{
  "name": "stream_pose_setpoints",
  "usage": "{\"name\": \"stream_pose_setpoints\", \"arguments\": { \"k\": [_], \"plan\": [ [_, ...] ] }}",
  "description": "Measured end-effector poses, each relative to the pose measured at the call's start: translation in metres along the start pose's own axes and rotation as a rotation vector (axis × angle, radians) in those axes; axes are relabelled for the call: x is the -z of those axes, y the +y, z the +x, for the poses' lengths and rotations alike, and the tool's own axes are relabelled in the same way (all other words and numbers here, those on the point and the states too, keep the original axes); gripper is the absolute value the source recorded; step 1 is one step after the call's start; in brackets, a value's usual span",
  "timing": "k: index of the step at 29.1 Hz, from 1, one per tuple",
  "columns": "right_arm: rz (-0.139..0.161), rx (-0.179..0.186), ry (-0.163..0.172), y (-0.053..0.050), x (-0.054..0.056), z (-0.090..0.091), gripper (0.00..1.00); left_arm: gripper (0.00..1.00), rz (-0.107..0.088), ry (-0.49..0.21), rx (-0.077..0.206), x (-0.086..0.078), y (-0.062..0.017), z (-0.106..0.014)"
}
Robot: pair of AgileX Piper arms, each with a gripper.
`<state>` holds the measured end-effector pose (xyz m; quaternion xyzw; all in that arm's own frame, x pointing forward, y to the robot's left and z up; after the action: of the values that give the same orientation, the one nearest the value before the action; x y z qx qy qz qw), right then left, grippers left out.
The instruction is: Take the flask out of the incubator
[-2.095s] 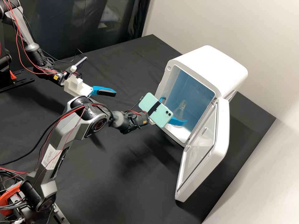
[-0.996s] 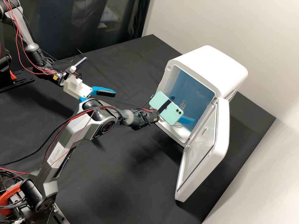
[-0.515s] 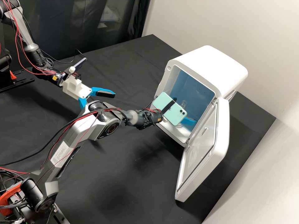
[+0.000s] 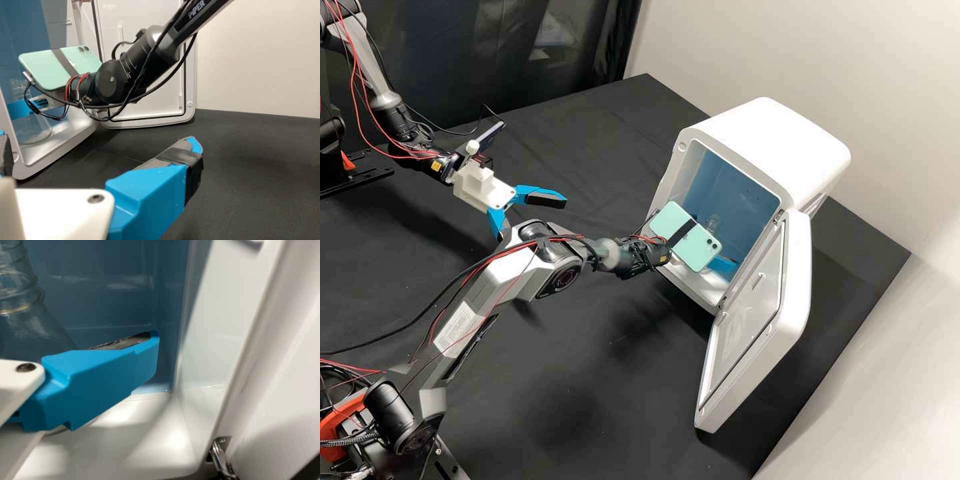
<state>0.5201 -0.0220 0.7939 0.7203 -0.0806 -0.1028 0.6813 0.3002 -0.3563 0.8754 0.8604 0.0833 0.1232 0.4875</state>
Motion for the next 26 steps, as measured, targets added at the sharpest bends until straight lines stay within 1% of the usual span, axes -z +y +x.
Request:
{"name": "stream_pose_setpoints", "arguments": {
  "k": [3, 6, 7, 10, 13, 26],
  "plan": [
    [0.001, 0.002, 0.001, 0.0003, 0.0010, 0.0017, 1.00, 1.00, 0.000, 0.000, 0.000, 0.0000, 0.0000, 0.0000],
    [-0.009, 0.010, 0.001, -0.0003, 0.0002, 0.0044, 1.00, 1.00, 0.000, 0.000, 0.000, 0.0000, 0.0000, 0.0000],
    [-0.009, 0.012, 0.001, -0.0004, 0.0002, 0.0048, 0.00, 1.00, 0.000, 0.000, 0.000, 0.0000, 0.0000, 0.0000],
    [-0.012, 0.010, 0.006, 0.0004, 0.0014, 0.0053, 0.00, 1.00, 0.000, 0.000, 0.000, 0.0000, 0.0000, 0.0000],
    [-0.022, 0.011, 0.012, 0.0006, 0.0024, 0.0055, 0.00, 1.00, 0.000, 0.000, 0.000, 0.0000, 0.0000, 0.0000],
    [-0.022, 0.011, 0.012, 0.0006, 0.0024, 0.0055, 0.00, 1.00, 0.000, 0.000, 0.000, 0.0000, 0.0000, 0.0000]
  ]
}}
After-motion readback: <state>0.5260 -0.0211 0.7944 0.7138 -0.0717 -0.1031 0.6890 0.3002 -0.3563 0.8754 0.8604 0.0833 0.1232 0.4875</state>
